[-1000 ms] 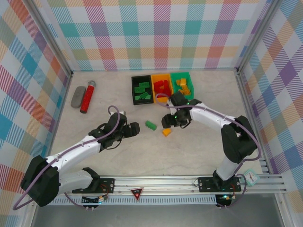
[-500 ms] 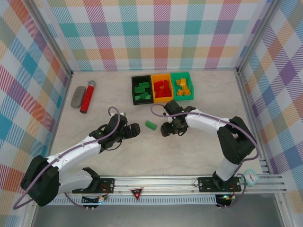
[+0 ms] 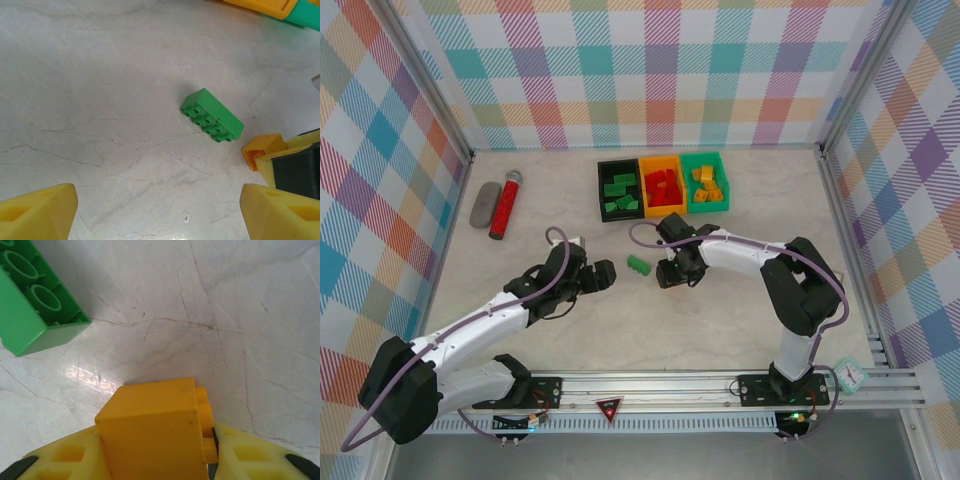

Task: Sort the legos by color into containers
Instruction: Pick up the lego from the center of the table.

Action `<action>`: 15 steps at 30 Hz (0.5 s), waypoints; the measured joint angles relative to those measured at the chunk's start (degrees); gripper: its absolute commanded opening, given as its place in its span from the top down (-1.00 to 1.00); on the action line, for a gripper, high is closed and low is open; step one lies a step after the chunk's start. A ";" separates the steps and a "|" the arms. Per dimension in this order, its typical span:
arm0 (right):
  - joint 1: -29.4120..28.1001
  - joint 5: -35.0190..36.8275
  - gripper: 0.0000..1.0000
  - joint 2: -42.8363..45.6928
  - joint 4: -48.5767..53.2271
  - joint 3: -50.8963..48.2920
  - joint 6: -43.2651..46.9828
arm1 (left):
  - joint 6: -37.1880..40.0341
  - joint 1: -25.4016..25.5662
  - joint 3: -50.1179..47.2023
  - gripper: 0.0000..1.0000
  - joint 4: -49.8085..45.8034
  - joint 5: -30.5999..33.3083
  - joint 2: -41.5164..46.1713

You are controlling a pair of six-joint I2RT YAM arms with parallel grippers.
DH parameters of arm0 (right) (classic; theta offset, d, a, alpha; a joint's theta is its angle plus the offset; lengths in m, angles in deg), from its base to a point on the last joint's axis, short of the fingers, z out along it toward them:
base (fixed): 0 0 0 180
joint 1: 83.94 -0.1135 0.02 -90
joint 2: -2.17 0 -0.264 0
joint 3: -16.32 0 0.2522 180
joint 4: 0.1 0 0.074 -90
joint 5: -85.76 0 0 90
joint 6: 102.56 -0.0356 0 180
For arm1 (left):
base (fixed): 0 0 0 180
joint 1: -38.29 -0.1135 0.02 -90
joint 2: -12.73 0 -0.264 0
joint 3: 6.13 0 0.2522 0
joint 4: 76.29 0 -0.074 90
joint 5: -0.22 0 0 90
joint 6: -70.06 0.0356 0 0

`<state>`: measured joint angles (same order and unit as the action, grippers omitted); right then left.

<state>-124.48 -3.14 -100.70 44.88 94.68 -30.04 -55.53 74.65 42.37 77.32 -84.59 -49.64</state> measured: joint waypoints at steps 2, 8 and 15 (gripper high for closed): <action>0.00 -0.02 0.24 0.00 -0.17 0.00 -0.07 | 0.00 0.00 0.00 -0.69 -0.48 0.02 0.00; 0.00 -0.02 0.28 0.02 -0.48 0.00 -0.09 | 0.00 0.00 0.00 -0.69 -0.74 -0.02 -0.57; 0.76 -0.07 0.28 2.40 -0.20 0.17 -0.11 | -0.20 0.22 0.00 -0.69 -0.76 -0.15 -1.49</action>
<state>-123.71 -3.20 -98.30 44.68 94.85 -30.14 -55.73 74.87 42.37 76.56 -84.74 -51.13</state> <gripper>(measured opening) 0.431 0.845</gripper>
